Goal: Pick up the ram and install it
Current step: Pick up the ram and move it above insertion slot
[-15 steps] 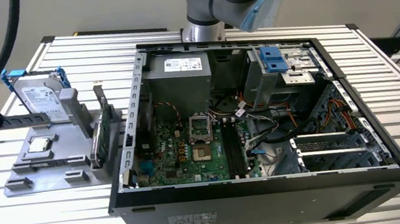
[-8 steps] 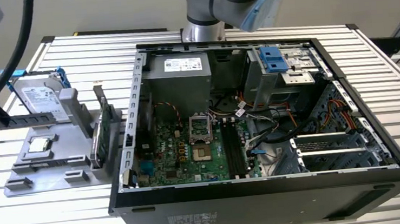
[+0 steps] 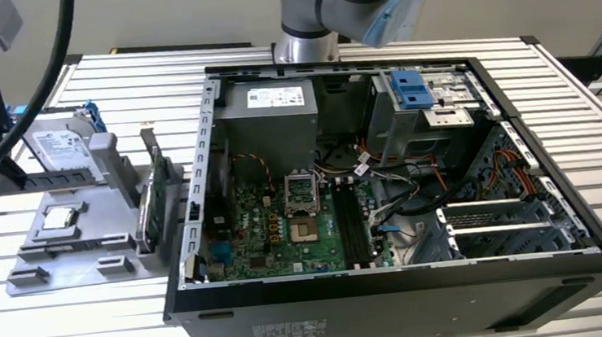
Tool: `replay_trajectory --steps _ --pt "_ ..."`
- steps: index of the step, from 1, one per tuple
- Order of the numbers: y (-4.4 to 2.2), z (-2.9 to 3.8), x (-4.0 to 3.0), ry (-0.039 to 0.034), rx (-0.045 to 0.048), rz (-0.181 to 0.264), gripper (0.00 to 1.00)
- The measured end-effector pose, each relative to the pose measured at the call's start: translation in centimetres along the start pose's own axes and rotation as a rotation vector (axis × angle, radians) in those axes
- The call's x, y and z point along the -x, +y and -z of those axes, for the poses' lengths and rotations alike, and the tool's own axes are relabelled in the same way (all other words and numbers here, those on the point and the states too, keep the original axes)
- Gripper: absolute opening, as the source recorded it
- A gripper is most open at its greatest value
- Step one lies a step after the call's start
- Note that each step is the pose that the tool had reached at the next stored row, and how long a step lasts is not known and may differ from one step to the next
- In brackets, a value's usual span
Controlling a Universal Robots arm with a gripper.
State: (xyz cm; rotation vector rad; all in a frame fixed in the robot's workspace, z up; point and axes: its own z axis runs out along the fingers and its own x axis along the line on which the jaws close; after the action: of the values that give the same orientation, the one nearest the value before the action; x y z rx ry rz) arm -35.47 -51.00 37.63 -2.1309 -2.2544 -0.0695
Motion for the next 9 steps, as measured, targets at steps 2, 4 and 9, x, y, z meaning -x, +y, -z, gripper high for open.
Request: replay_trajectory --steps 2,4,9 --pt "0.26 0.00 0.01 0.0000 -0.0002 0.000 0.00" --pt "0.52 0.00 0.03 0.0000 -0.0003 0.000 0.00" --pt "1.19 0.00 0.07 0.0000 -0.0005 0.000 0.00"
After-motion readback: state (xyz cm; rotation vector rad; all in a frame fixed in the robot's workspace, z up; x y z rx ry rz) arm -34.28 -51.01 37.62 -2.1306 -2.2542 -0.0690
